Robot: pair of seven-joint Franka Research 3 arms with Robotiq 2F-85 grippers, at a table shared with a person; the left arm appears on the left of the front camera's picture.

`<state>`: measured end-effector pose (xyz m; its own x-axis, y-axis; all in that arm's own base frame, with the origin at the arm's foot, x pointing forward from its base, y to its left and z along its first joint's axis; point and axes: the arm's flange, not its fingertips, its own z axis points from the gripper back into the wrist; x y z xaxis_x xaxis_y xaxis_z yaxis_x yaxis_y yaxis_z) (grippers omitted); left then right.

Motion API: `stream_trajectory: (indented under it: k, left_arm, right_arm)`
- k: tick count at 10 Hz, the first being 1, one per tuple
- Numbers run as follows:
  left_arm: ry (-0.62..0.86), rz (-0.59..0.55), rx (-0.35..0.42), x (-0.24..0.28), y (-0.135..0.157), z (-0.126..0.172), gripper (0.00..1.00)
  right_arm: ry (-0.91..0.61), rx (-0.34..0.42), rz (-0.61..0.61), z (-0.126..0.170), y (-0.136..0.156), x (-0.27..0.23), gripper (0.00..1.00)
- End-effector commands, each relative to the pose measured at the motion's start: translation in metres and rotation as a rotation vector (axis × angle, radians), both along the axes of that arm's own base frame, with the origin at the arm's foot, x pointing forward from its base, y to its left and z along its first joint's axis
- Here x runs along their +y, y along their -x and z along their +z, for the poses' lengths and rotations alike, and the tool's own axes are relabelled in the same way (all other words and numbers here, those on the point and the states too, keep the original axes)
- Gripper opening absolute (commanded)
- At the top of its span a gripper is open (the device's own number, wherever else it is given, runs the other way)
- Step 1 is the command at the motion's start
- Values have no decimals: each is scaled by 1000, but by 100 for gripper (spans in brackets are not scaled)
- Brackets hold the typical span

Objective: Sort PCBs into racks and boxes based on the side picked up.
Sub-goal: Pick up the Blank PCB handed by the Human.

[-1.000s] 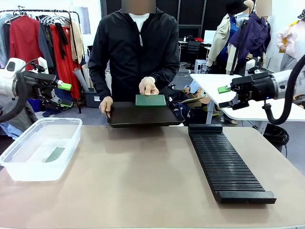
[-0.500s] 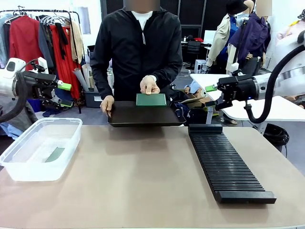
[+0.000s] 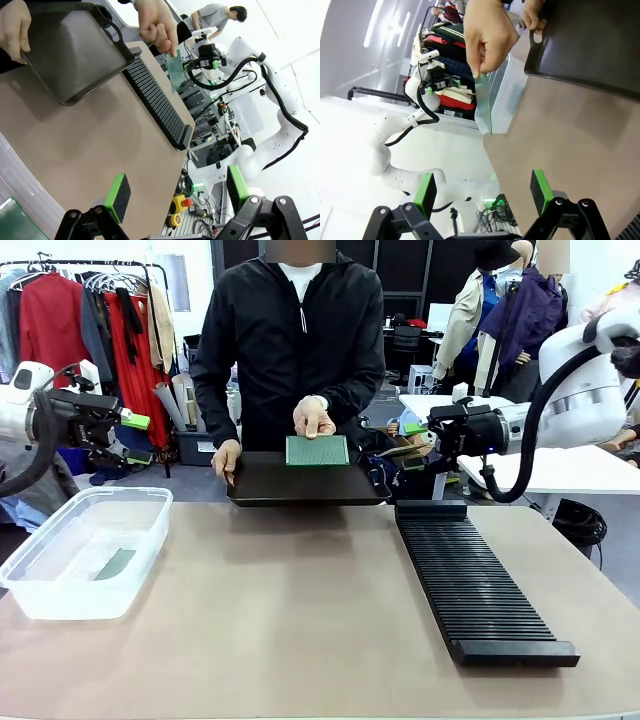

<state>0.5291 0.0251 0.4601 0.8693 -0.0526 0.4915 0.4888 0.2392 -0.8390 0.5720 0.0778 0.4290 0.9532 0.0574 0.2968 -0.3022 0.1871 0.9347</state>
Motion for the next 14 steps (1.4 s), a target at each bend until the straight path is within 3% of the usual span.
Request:
stream_trajectory:
  k: [1,4,7,14]
  left_arm:
    - [2,0,-2,0,2,2,100]
    - [2,0,-2,0,2,2,100]
    - [2,0,-2,0,2,2,100]
    - [2,0,-2,0,2,2,100]
  right_arm:
    - [-29,95,-30,10,-12,11,100]
    - [-52,100,-26,8,-23,33,100]
    - [-29,13,-37,3,-36,52,100]
    - [-59,-37,-51,-9,-56,89,100]
